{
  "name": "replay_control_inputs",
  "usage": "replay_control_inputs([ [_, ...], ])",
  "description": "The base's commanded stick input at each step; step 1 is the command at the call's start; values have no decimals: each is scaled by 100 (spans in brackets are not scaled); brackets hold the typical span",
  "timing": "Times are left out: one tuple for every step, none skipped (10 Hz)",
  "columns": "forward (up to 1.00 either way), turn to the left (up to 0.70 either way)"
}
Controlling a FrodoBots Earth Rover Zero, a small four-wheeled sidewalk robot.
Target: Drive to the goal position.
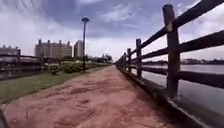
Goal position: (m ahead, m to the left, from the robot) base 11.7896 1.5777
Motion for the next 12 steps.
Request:
replay_control_inputs([
  [100,0],
  [100,0],
  [100,0],
  [100,0],
  [100,0],
  [100,0],
  [100,0],
  [100,0],
  [100,0],
  [100,0],
  [100,0],
  [100,0],
])
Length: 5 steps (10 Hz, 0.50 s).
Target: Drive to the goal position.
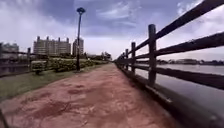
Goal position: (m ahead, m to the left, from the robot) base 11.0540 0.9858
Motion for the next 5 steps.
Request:
replay_control_inputs([
  [100,0],
  [100,0],
  [100,0],
  [100,0],
  [100,0],
])
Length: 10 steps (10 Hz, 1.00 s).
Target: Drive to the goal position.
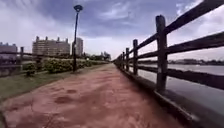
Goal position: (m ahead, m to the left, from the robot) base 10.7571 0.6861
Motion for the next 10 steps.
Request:
replay_control_inputs([
  [100,0],
  [100,0],
  [100,0],
  [100,0],
  [100,0],
  [100,0],
  [100,6],
  [100,22],
  [100,19],
  [100,0],
])
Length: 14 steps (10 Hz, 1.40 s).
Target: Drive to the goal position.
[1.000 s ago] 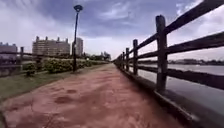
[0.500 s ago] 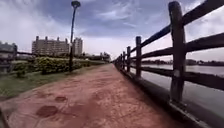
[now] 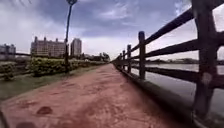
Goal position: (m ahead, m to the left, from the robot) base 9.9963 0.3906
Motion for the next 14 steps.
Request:
replay_control_inputs([
  [100,0],
  [100,0],
  [100,0],
  [100,0],
  [100,0],
  [100,0],
  [100,0],
  [100,0],
  [100,13],
  [100,40],
  [100,40],
  [100,38],
  [100,24],
  [100,9],
])
